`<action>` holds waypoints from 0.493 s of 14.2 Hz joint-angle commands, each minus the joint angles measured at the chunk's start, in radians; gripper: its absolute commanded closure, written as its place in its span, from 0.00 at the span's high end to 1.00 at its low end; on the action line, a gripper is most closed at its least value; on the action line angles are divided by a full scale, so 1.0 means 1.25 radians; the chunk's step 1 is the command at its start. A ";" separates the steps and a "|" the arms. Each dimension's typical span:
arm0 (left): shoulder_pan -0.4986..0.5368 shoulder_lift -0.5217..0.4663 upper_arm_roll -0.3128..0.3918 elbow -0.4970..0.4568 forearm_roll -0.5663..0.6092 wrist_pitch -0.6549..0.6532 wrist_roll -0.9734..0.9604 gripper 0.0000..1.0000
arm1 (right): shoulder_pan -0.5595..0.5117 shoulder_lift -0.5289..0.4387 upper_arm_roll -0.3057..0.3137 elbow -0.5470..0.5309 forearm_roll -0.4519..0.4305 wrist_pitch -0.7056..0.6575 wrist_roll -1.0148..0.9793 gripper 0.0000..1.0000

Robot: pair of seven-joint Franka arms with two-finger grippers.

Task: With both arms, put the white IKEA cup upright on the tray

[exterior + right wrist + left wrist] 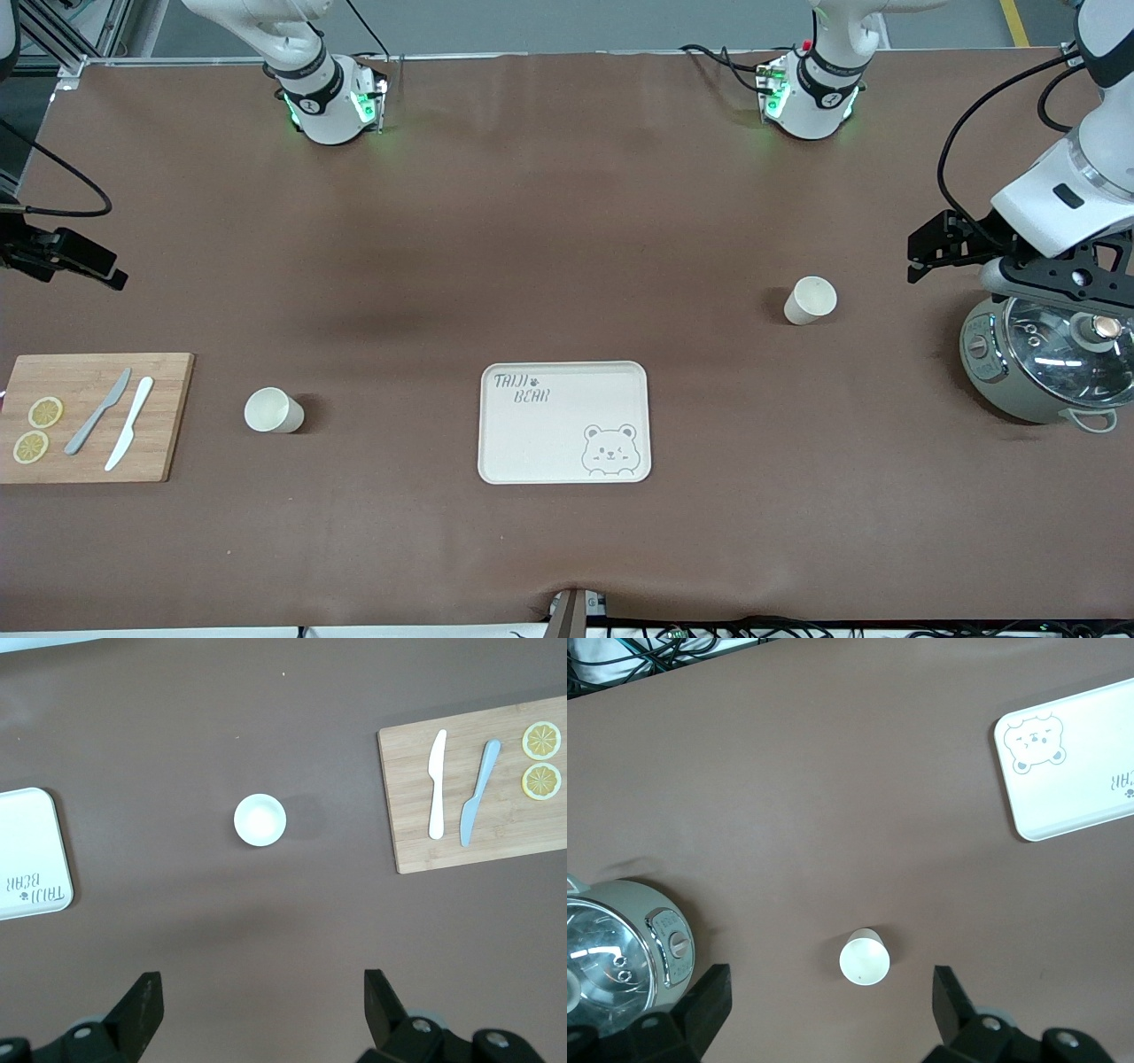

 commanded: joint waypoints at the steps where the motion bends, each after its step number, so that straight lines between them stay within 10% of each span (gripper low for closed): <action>1: 0.003 -0.008 -0.003 0.000 0.011 0.002 -0.004 1.00 | 0.012 -0.001 -0.001 0.001 -0.010 -0.007 -0.002 1.00; 7: 0.003 -0.008 0.001 -0.015 0.016 -0.006 -0.010 1.00 | 0.012 -0.001 -0.001 0.001 -0.010 -0.007 -0.002 1.00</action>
